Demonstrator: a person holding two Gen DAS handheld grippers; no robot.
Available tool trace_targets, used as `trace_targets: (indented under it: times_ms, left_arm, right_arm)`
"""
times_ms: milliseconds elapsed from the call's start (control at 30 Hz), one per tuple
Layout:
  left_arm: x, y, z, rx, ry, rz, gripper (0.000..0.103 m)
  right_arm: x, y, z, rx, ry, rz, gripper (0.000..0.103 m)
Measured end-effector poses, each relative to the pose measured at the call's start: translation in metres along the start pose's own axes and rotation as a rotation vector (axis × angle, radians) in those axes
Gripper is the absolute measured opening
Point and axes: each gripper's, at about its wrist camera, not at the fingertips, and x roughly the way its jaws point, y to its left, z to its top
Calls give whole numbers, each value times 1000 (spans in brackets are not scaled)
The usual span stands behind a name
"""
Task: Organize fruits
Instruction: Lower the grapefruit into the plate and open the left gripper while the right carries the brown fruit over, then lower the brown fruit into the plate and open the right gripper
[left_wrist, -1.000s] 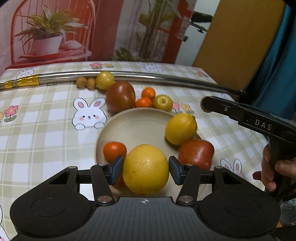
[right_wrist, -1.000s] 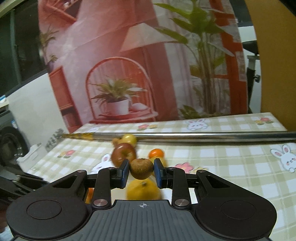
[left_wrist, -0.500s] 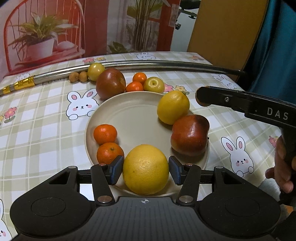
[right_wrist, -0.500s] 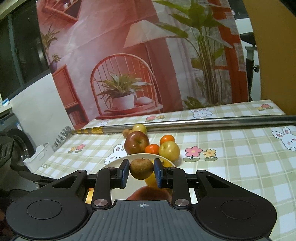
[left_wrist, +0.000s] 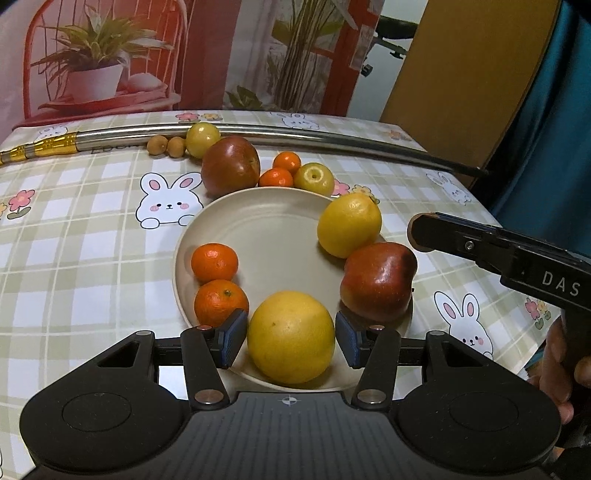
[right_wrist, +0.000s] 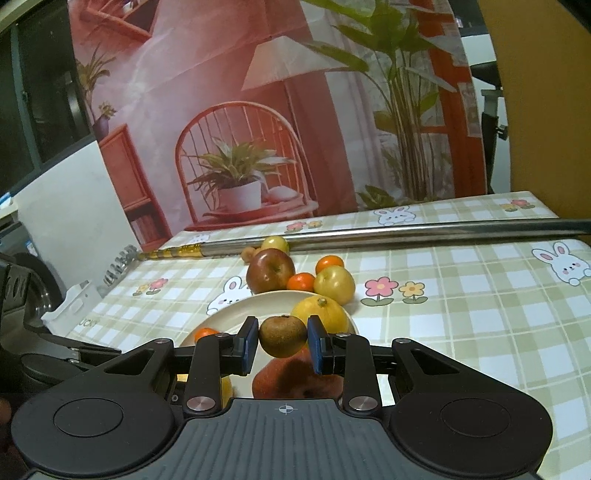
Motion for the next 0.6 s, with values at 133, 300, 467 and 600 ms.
trace_targets:
  times_ms: [133,300,467,600]
  left_arm:
    - [-6,2,-2,-12,-31,-4,55]
    - [-23,2,-2,-24,-110,10,56]
    - [-40,2,-3,-33,-183,73,56]
    - [-52,5,-5,-44,-207,114,61]
  right_arm:
    - [-1,4,0,-5,-5,-7,26]
    - [0,14,-3,-38,16,4,26]
    - [1,28,-9,-89,51,14,26]
    - [3,43,-14,-135,87,22,26]
